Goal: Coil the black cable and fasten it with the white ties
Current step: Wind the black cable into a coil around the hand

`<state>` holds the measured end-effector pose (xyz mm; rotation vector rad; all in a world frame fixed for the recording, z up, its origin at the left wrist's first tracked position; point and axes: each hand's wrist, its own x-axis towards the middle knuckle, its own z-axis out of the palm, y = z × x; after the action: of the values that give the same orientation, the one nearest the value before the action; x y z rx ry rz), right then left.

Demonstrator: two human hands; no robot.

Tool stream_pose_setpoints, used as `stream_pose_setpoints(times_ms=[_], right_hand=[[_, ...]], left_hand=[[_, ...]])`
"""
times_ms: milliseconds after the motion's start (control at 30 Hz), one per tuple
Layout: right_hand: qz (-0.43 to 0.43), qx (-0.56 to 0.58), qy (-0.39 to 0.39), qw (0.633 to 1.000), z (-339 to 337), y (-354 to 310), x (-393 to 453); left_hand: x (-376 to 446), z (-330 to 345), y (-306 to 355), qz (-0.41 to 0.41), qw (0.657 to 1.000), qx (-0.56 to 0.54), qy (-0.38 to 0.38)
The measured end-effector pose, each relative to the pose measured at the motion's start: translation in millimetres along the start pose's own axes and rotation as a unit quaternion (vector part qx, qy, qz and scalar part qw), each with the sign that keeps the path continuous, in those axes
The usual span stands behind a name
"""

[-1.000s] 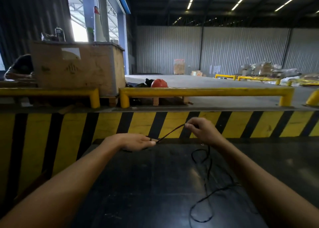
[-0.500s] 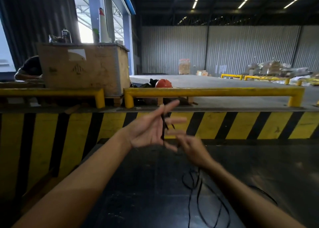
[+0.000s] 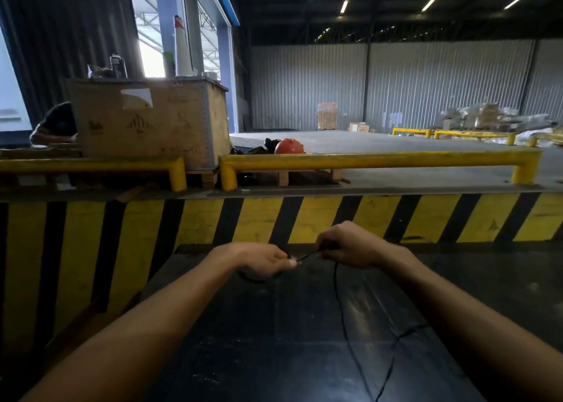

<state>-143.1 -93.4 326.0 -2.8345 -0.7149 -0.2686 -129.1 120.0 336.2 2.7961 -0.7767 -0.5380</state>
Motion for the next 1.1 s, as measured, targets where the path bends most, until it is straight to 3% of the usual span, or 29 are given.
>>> stream_pose_setpoints(times_ms=[67, 100, 167, 233, 300, 367, 433, 567, 633, 733, 800, 900, 967, 1000, 1067, 1100], right_hand=[[0.01, -0.041, 0.023, 0.999, -9.5, 2.5, 3.6], [0.023, -0.037, 0.053, 0.998, -11.7, 3.4, 3.2], [0.044, 0.006, 0.137, 0.99, -8.5, 9.0, 1.1], [0.042, 0.082, 0.176, 0.98, 2.1, 9.5, -3.0], [0.012, 0.219, 0.153, 0.964, 21.5, -2.0, -7.9], [-0.009, 0.255, 0.175, 0.951, 43.8, -17.9, -9.0], [0.021, 0.228, 0.172, 0.958, 64.8, -29.8, -7.9], [0.051, 0.202, 0.062, 0.976, 85.3, -29.6, -19.2], [0.07, 0.229, 0.055, 0.969, 82.2, -18.0, -27.2], [0.101, 0.314, 0.092, 0.94, 63.0, -0.2, -33.2], [0.102, 0.35, 0.121, 0.923, 42.2, 6.8, -35.7], [0.067, 0.314, 0.174, 0.931, 6.9, 8.2, -33.8], [0.045, 0.264, 0.229, 0.936, -13.6, 5.1, -27.6], [0.042, 0.251, 0.26, 0.931, -20.6, 3.8, -24.1], [0.051, 0.262, 0.323, 0.908, -26.4, 1.1, -18.0], [0.063, 0.277, 0.344, 0.895, -25.1, -0.4, -16.4]], left_hand=[[-6.5, 1.3, 9.8, 0.017, 0.995, -0.044, -0.09], [-9.6, 1.9, 13.3, 0.034, 0.978, -0.13, -0.157], [-16.0, 3.7, 18.0, 0.098, 0.901, -0.325, -0.269], [-17.6, 0.2, 22.0, 0.204, 0.819, -0.454, -0.287], [-15.6, -7.4, 31.0, 0.286, 0.738, -0.559, -0.246], [-10.3, -15.2, 40.7, 0.323, 0.683, -0.634, -0.168], [-2.9, -21.9, 43.4, 0.327, 0.649, -0.685, -0.056], [0.3, -43.5, 30.4, 0.3, 0.594, -0.728, 0.165], [-3.0, -51.6, 17.2, 0.261, 0.638, -0.67, 0.277], [-4.2, -50.9, -6.8, 0.181, 0.794, -0.398, 0.422], [1.3, -42.8, -27.5, 0.112, 0.886, -0.212, 0.397], [4.1, -24.9, -36.2, 0.043, 0.968, -0.13, 0.212], [-4.1, -14.0, -26.3, 0.038, 0.988, -0.135, 0.057], [-9.5, -8.9, -19.7, 0.056, 0.982, -0.178, -0.027], [-17.1, -0.8, -9.7, 0.128, 0.925, -0.318, -0.165], [-19.6, -0.9, -4.8, 0.174, 0.886, -0.38, -0.2]])
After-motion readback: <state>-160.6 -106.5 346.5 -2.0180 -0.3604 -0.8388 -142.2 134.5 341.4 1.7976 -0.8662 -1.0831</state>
